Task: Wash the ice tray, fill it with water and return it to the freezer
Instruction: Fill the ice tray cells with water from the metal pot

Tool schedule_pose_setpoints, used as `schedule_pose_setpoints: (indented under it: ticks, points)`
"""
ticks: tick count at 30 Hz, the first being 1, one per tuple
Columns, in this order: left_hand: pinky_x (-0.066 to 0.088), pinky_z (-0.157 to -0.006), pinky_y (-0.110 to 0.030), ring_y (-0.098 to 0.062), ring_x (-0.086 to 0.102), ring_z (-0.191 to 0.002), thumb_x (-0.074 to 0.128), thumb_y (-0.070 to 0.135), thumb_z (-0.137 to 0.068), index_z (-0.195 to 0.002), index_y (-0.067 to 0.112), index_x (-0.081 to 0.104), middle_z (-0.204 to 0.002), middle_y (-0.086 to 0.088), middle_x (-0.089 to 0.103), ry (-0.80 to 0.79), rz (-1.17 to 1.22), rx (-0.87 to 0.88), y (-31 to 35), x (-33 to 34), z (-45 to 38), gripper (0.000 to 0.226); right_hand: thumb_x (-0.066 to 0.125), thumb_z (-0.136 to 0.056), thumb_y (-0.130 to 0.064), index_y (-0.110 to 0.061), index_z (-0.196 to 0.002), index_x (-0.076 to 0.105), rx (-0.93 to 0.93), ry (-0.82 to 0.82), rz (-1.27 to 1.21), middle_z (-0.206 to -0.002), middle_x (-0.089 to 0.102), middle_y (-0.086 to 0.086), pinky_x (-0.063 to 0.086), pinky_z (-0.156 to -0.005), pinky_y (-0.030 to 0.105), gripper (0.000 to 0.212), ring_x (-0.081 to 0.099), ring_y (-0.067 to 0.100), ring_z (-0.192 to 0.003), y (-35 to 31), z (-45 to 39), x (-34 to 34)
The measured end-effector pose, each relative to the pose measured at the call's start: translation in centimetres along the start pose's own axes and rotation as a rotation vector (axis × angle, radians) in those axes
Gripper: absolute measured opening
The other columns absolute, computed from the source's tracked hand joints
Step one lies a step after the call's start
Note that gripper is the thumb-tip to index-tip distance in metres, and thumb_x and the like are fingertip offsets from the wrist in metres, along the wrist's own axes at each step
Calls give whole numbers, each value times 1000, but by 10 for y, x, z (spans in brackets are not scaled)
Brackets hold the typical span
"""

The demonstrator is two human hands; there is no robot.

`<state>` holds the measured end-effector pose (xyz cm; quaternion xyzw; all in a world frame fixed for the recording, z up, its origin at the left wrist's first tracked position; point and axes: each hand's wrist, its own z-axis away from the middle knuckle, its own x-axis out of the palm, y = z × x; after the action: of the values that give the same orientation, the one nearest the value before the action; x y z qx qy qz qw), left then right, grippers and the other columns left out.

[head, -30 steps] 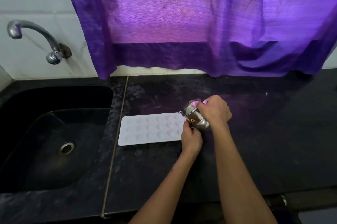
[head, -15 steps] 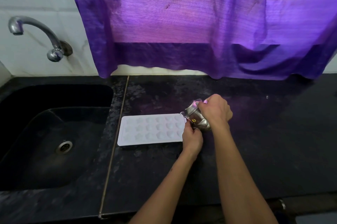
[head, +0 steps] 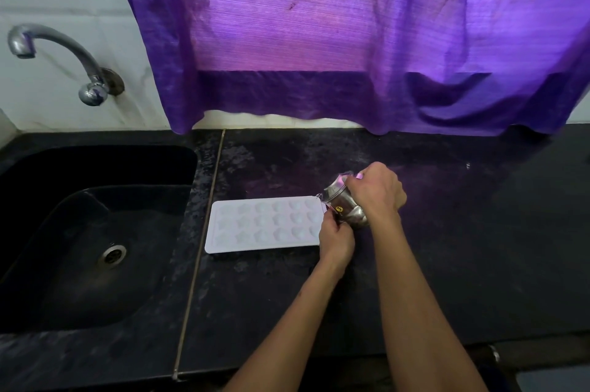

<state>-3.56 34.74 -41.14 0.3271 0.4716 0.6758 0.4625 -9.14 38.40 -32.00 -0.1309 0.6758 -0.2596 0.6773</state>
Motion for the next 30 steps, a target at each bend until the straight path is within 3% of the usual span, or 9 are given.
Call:
schedule_pose_setpoints:
  ticks: [5,12,16,22,26,30]
  points:
    - [49,-97,-39,-21,59,-107,36,3,-90,-128,22,50,-113,-1,63,22,-10,30,-1,0,2,45,62,-87,-33,-14,-95,64,12,-22,-53,-97,63,6,38,-69,30,22,50,23,-80,5,1,-3]
    - [46,-98,-31,-15,58,-109,36,2,-93,-136,20,45,-118,1,62,132,-4,169,3,-2,10,48,57,-82,-39,-12,-89,67,38,-24,-185,-89,63,3,36,-66,29,30,58,27,-84,9,0,-9]
    - [47,-91,-26,-13,59,-102,36,1,-92,-136,21,45,-113,2,63,160,5,192,2,-6,11,49,57,-81,-40,-13,-84,67,8,-27,-193,-87,66,3,37,-63,29,28,59,25,-79,3,2,-6]
    - [50,-94,-37,-19,61,-103,37,5,-93,-137,18,44,-116,-3,64,171,23,134,-4,-10,6,46,61,-83,-37,-15,-91,68,-60,-63,-119,-93,67,4,39,-67,29,24,59,25,-84,-10,8,0]
    - [51,-94,-39,-22,62,-103,37,4,-91,-134,18,46,-113,-6,66,166,38,117,-6,-12,5,46,60,-84,-33,-16,-99,68,-87,-68,-74,-102,67,7,40,-71,30,24,61,30,-96,-15,11,0]
    - [51,-94,-40,-22,62,-102,37,4,-91,-133,20,47,-112,-6,66,147,57,103,-6,-11,4,46,60,-87,-31,-16,-102,68,-96,-66,-46,-104,66,6,38,-71,29,23,60,28,-96,-18,13,-1]
